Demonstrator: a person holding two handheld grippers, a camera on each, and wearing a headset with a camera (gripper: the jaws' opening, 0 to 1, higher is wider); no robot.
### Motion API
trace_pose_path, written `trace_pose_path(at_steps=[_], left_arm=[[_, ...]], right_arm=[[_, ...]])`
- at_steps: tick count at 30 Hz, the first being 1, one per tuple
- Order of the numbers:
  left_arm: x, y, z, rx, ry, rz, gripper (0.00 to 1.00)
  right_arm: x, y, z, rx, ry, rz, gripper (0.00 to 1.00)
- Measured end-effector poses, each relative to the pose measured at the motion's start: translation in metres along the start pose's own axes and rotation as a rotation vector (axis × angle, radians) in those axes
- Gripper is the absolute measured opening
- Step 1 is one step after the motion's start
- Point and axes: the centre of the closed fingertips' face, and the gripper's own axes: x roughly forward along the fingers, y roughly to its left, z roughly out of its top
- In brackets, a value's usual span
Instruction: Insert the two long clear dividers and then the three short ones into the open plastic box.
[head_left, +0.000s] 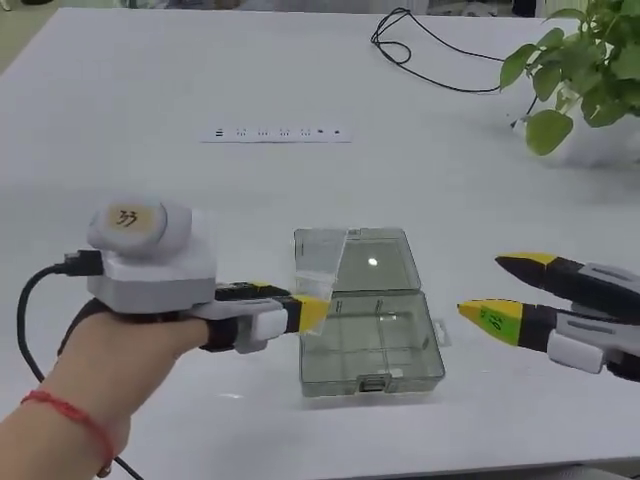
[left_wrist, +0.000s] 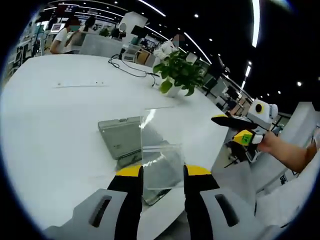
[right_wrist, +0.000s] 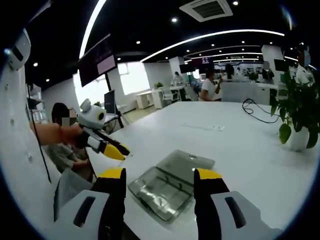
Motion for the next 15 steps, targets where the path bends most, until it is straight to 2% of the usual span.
trace_pose_path(at_steps=[7,11,15], left_arm=[[0.008,-0.015,0.002,-0.002,-0.017,-0.037,0.30],[0.012,-0.022,0.002,0.002,-0.027,-0.054,0.30],[0.016,-0.024,0.001,0.007,-0.023,-0.059,0.30]], right_arm=[[0.008,0.003,0.007,0.052,-0.019,0.002,0.53],[0.014,0.005,0.008,0.106,-0.015,0.001,0.49],[0.022,0.013,0.010,0.134,-0.002,0.013,0.43]])
